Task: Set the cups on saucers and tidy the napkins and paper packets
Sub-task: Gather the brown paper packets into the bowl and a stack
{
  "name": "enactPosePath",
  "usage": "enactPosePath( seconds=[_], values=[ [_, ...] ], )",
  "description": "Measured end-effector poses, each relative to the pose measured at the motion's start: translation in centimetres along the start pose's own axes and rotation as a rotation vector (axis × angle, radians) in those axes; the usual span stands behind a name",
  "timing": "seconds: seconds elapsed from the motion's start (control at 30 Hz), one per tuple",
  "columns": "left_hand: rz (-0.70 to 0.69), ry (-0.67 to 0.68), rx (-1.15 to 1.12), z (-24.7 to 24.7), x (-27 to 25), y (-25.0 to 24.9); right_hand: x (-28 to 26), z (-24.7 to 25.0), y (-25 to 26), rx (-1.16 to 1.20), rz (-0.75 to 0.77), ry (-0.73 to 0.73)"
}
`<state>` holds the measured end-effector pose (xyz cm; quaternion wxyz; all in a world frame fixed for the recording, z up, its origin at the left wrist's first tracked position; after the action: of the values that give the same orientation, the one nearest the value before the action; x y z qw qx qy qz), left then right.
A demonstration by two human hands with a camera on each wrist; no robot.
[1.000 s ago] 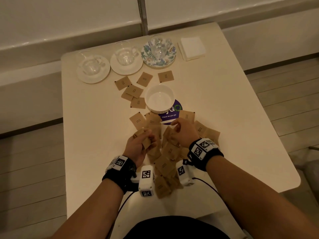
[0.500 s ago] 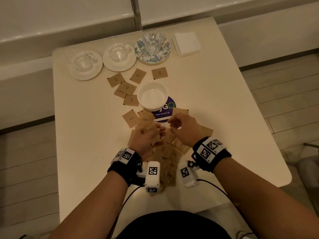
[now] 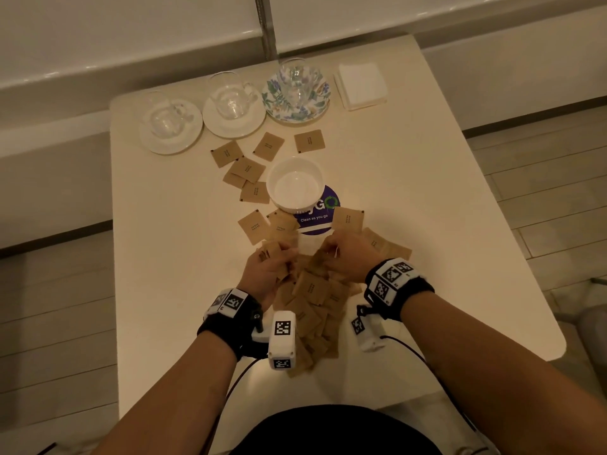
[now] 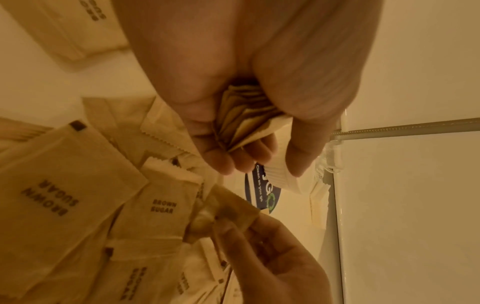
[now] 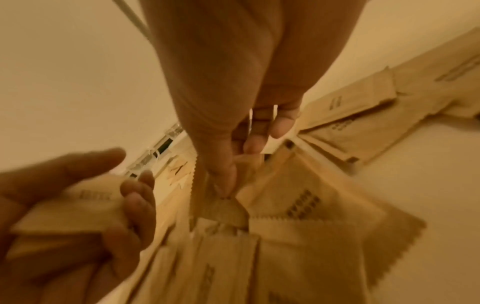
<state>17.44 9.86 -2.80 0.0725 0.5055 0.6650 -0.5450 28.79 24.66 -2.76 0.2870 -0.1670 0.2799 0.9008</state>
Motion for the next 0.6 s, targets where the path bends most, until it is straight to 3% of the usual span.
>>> enactPosePath(
  seconds=[0.17, 0.3, 0.4, 0.5, 0.6],
  values=[
    [-0.030, 0.001, -0.051, 0.0, 0.5, -0.8, -0.3, 2.8, 0.2, 0.388, 0.011, -0.083],
    [-0.034, 0.137, -0.044, -1.3, 0.5, -1.2, -0.8, 4.0, 1.9, 0.535, 0.084, -0.036],
    [-0.033, 0.195, 0.001, -2.3, 0.0, -1.0, -1.3, 3.6, 2.5, 0.474, 0.072, -0.031],
    [-0.008, 0.140, -0.019, -2.1, -0.2, -0.6, -2.1, 3.1, 1.0, 0.410, -0.006, -0.021],
    [0.083, 0.135, -0.162, -1.4, -0.2, -0.2, -3.2, 1.6, -1.1, -0.014, -0.049, 0.136]
  ],
)
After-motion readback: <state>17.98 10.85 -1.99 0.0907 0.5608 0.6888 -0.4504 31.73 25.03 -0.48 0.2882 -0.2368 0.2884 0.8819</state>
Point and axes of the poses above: each hand's wrist, its own x-axis towards the middle knuckle, its own z-axis out of the back of the hand, y = z × x, the point moved 3 cm from there along x, towards the middle knuckle, and after that the axes turned 11 degrees about -x, right-handed, at the moved point
